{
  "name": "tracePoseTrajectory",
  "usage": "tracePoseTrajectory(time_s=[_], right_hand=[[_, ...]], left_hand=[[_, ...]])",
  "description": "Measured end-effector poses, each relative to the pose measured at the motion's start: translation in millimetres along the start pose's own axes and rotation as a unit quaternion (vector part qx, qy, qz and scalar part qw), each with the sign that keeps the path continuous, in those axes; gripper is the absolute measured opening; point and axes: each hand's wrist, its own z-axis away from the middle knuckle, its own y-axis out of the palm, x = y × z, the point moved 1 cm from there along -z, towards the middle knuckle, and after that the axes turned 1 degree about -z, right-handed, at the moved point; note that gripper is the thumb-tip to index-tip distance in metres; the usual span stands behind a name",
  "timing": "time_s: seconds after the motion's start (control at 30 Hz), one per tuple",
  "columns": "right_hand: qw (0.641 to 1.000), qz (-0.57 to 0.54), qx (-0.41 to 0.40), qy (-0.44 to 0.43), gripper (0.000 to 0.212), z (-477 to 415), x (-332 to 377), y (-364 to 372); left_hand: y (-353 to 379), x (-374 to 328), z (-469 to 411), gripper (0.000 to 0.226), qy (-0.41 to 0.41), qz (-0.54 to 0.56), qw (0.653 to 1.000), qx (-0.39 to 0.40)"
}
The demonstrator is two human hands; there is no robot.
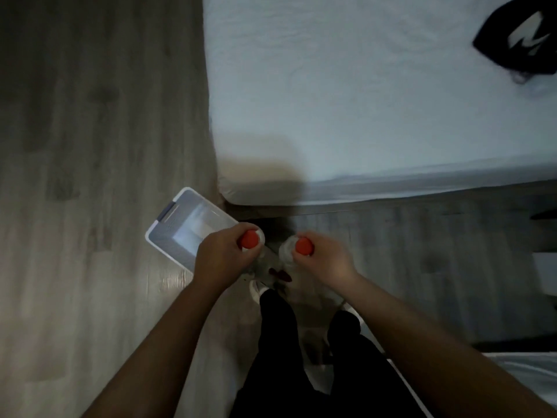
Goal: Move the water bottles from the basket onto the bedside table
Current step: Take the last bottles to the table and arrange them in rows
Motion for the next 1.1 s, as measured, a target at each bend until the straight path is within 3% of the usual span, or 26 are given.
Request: tracePoseTrajectory(time_s=[0.2, 0.37, 0.73, 1.1], right_hand=[[0.988, -0.075, -0.107, 0.080, 0.040, 82.1, -74.0, -71.3], [0.963, -0.142, -0.208, 0.099, 0.023, 152.1, -146.0, -129.8], [0.904, -0.205, -0.340, 0.156, 0.016, 270.7, -300.6, -231.2], [0.842, -0.255, -0.421, 0.220, 0.019, 340.6, -385.5, -280.5]], left_hand=[[29.8, -97.9, 34.0, 0.029, 0.055, 0.022, 0.998, -0.003], [83.0, -179.7, 59.5, 0.030, 0.090, 0.031, 0.995, 0.020], [209.7, -351.8, 108.6, 0.018, 0.182, 0.104, 0.975, 0.069], [271.4, -478.6, 113.3, 0.016, 0.277, 0.105, 0.941, 0.165]])
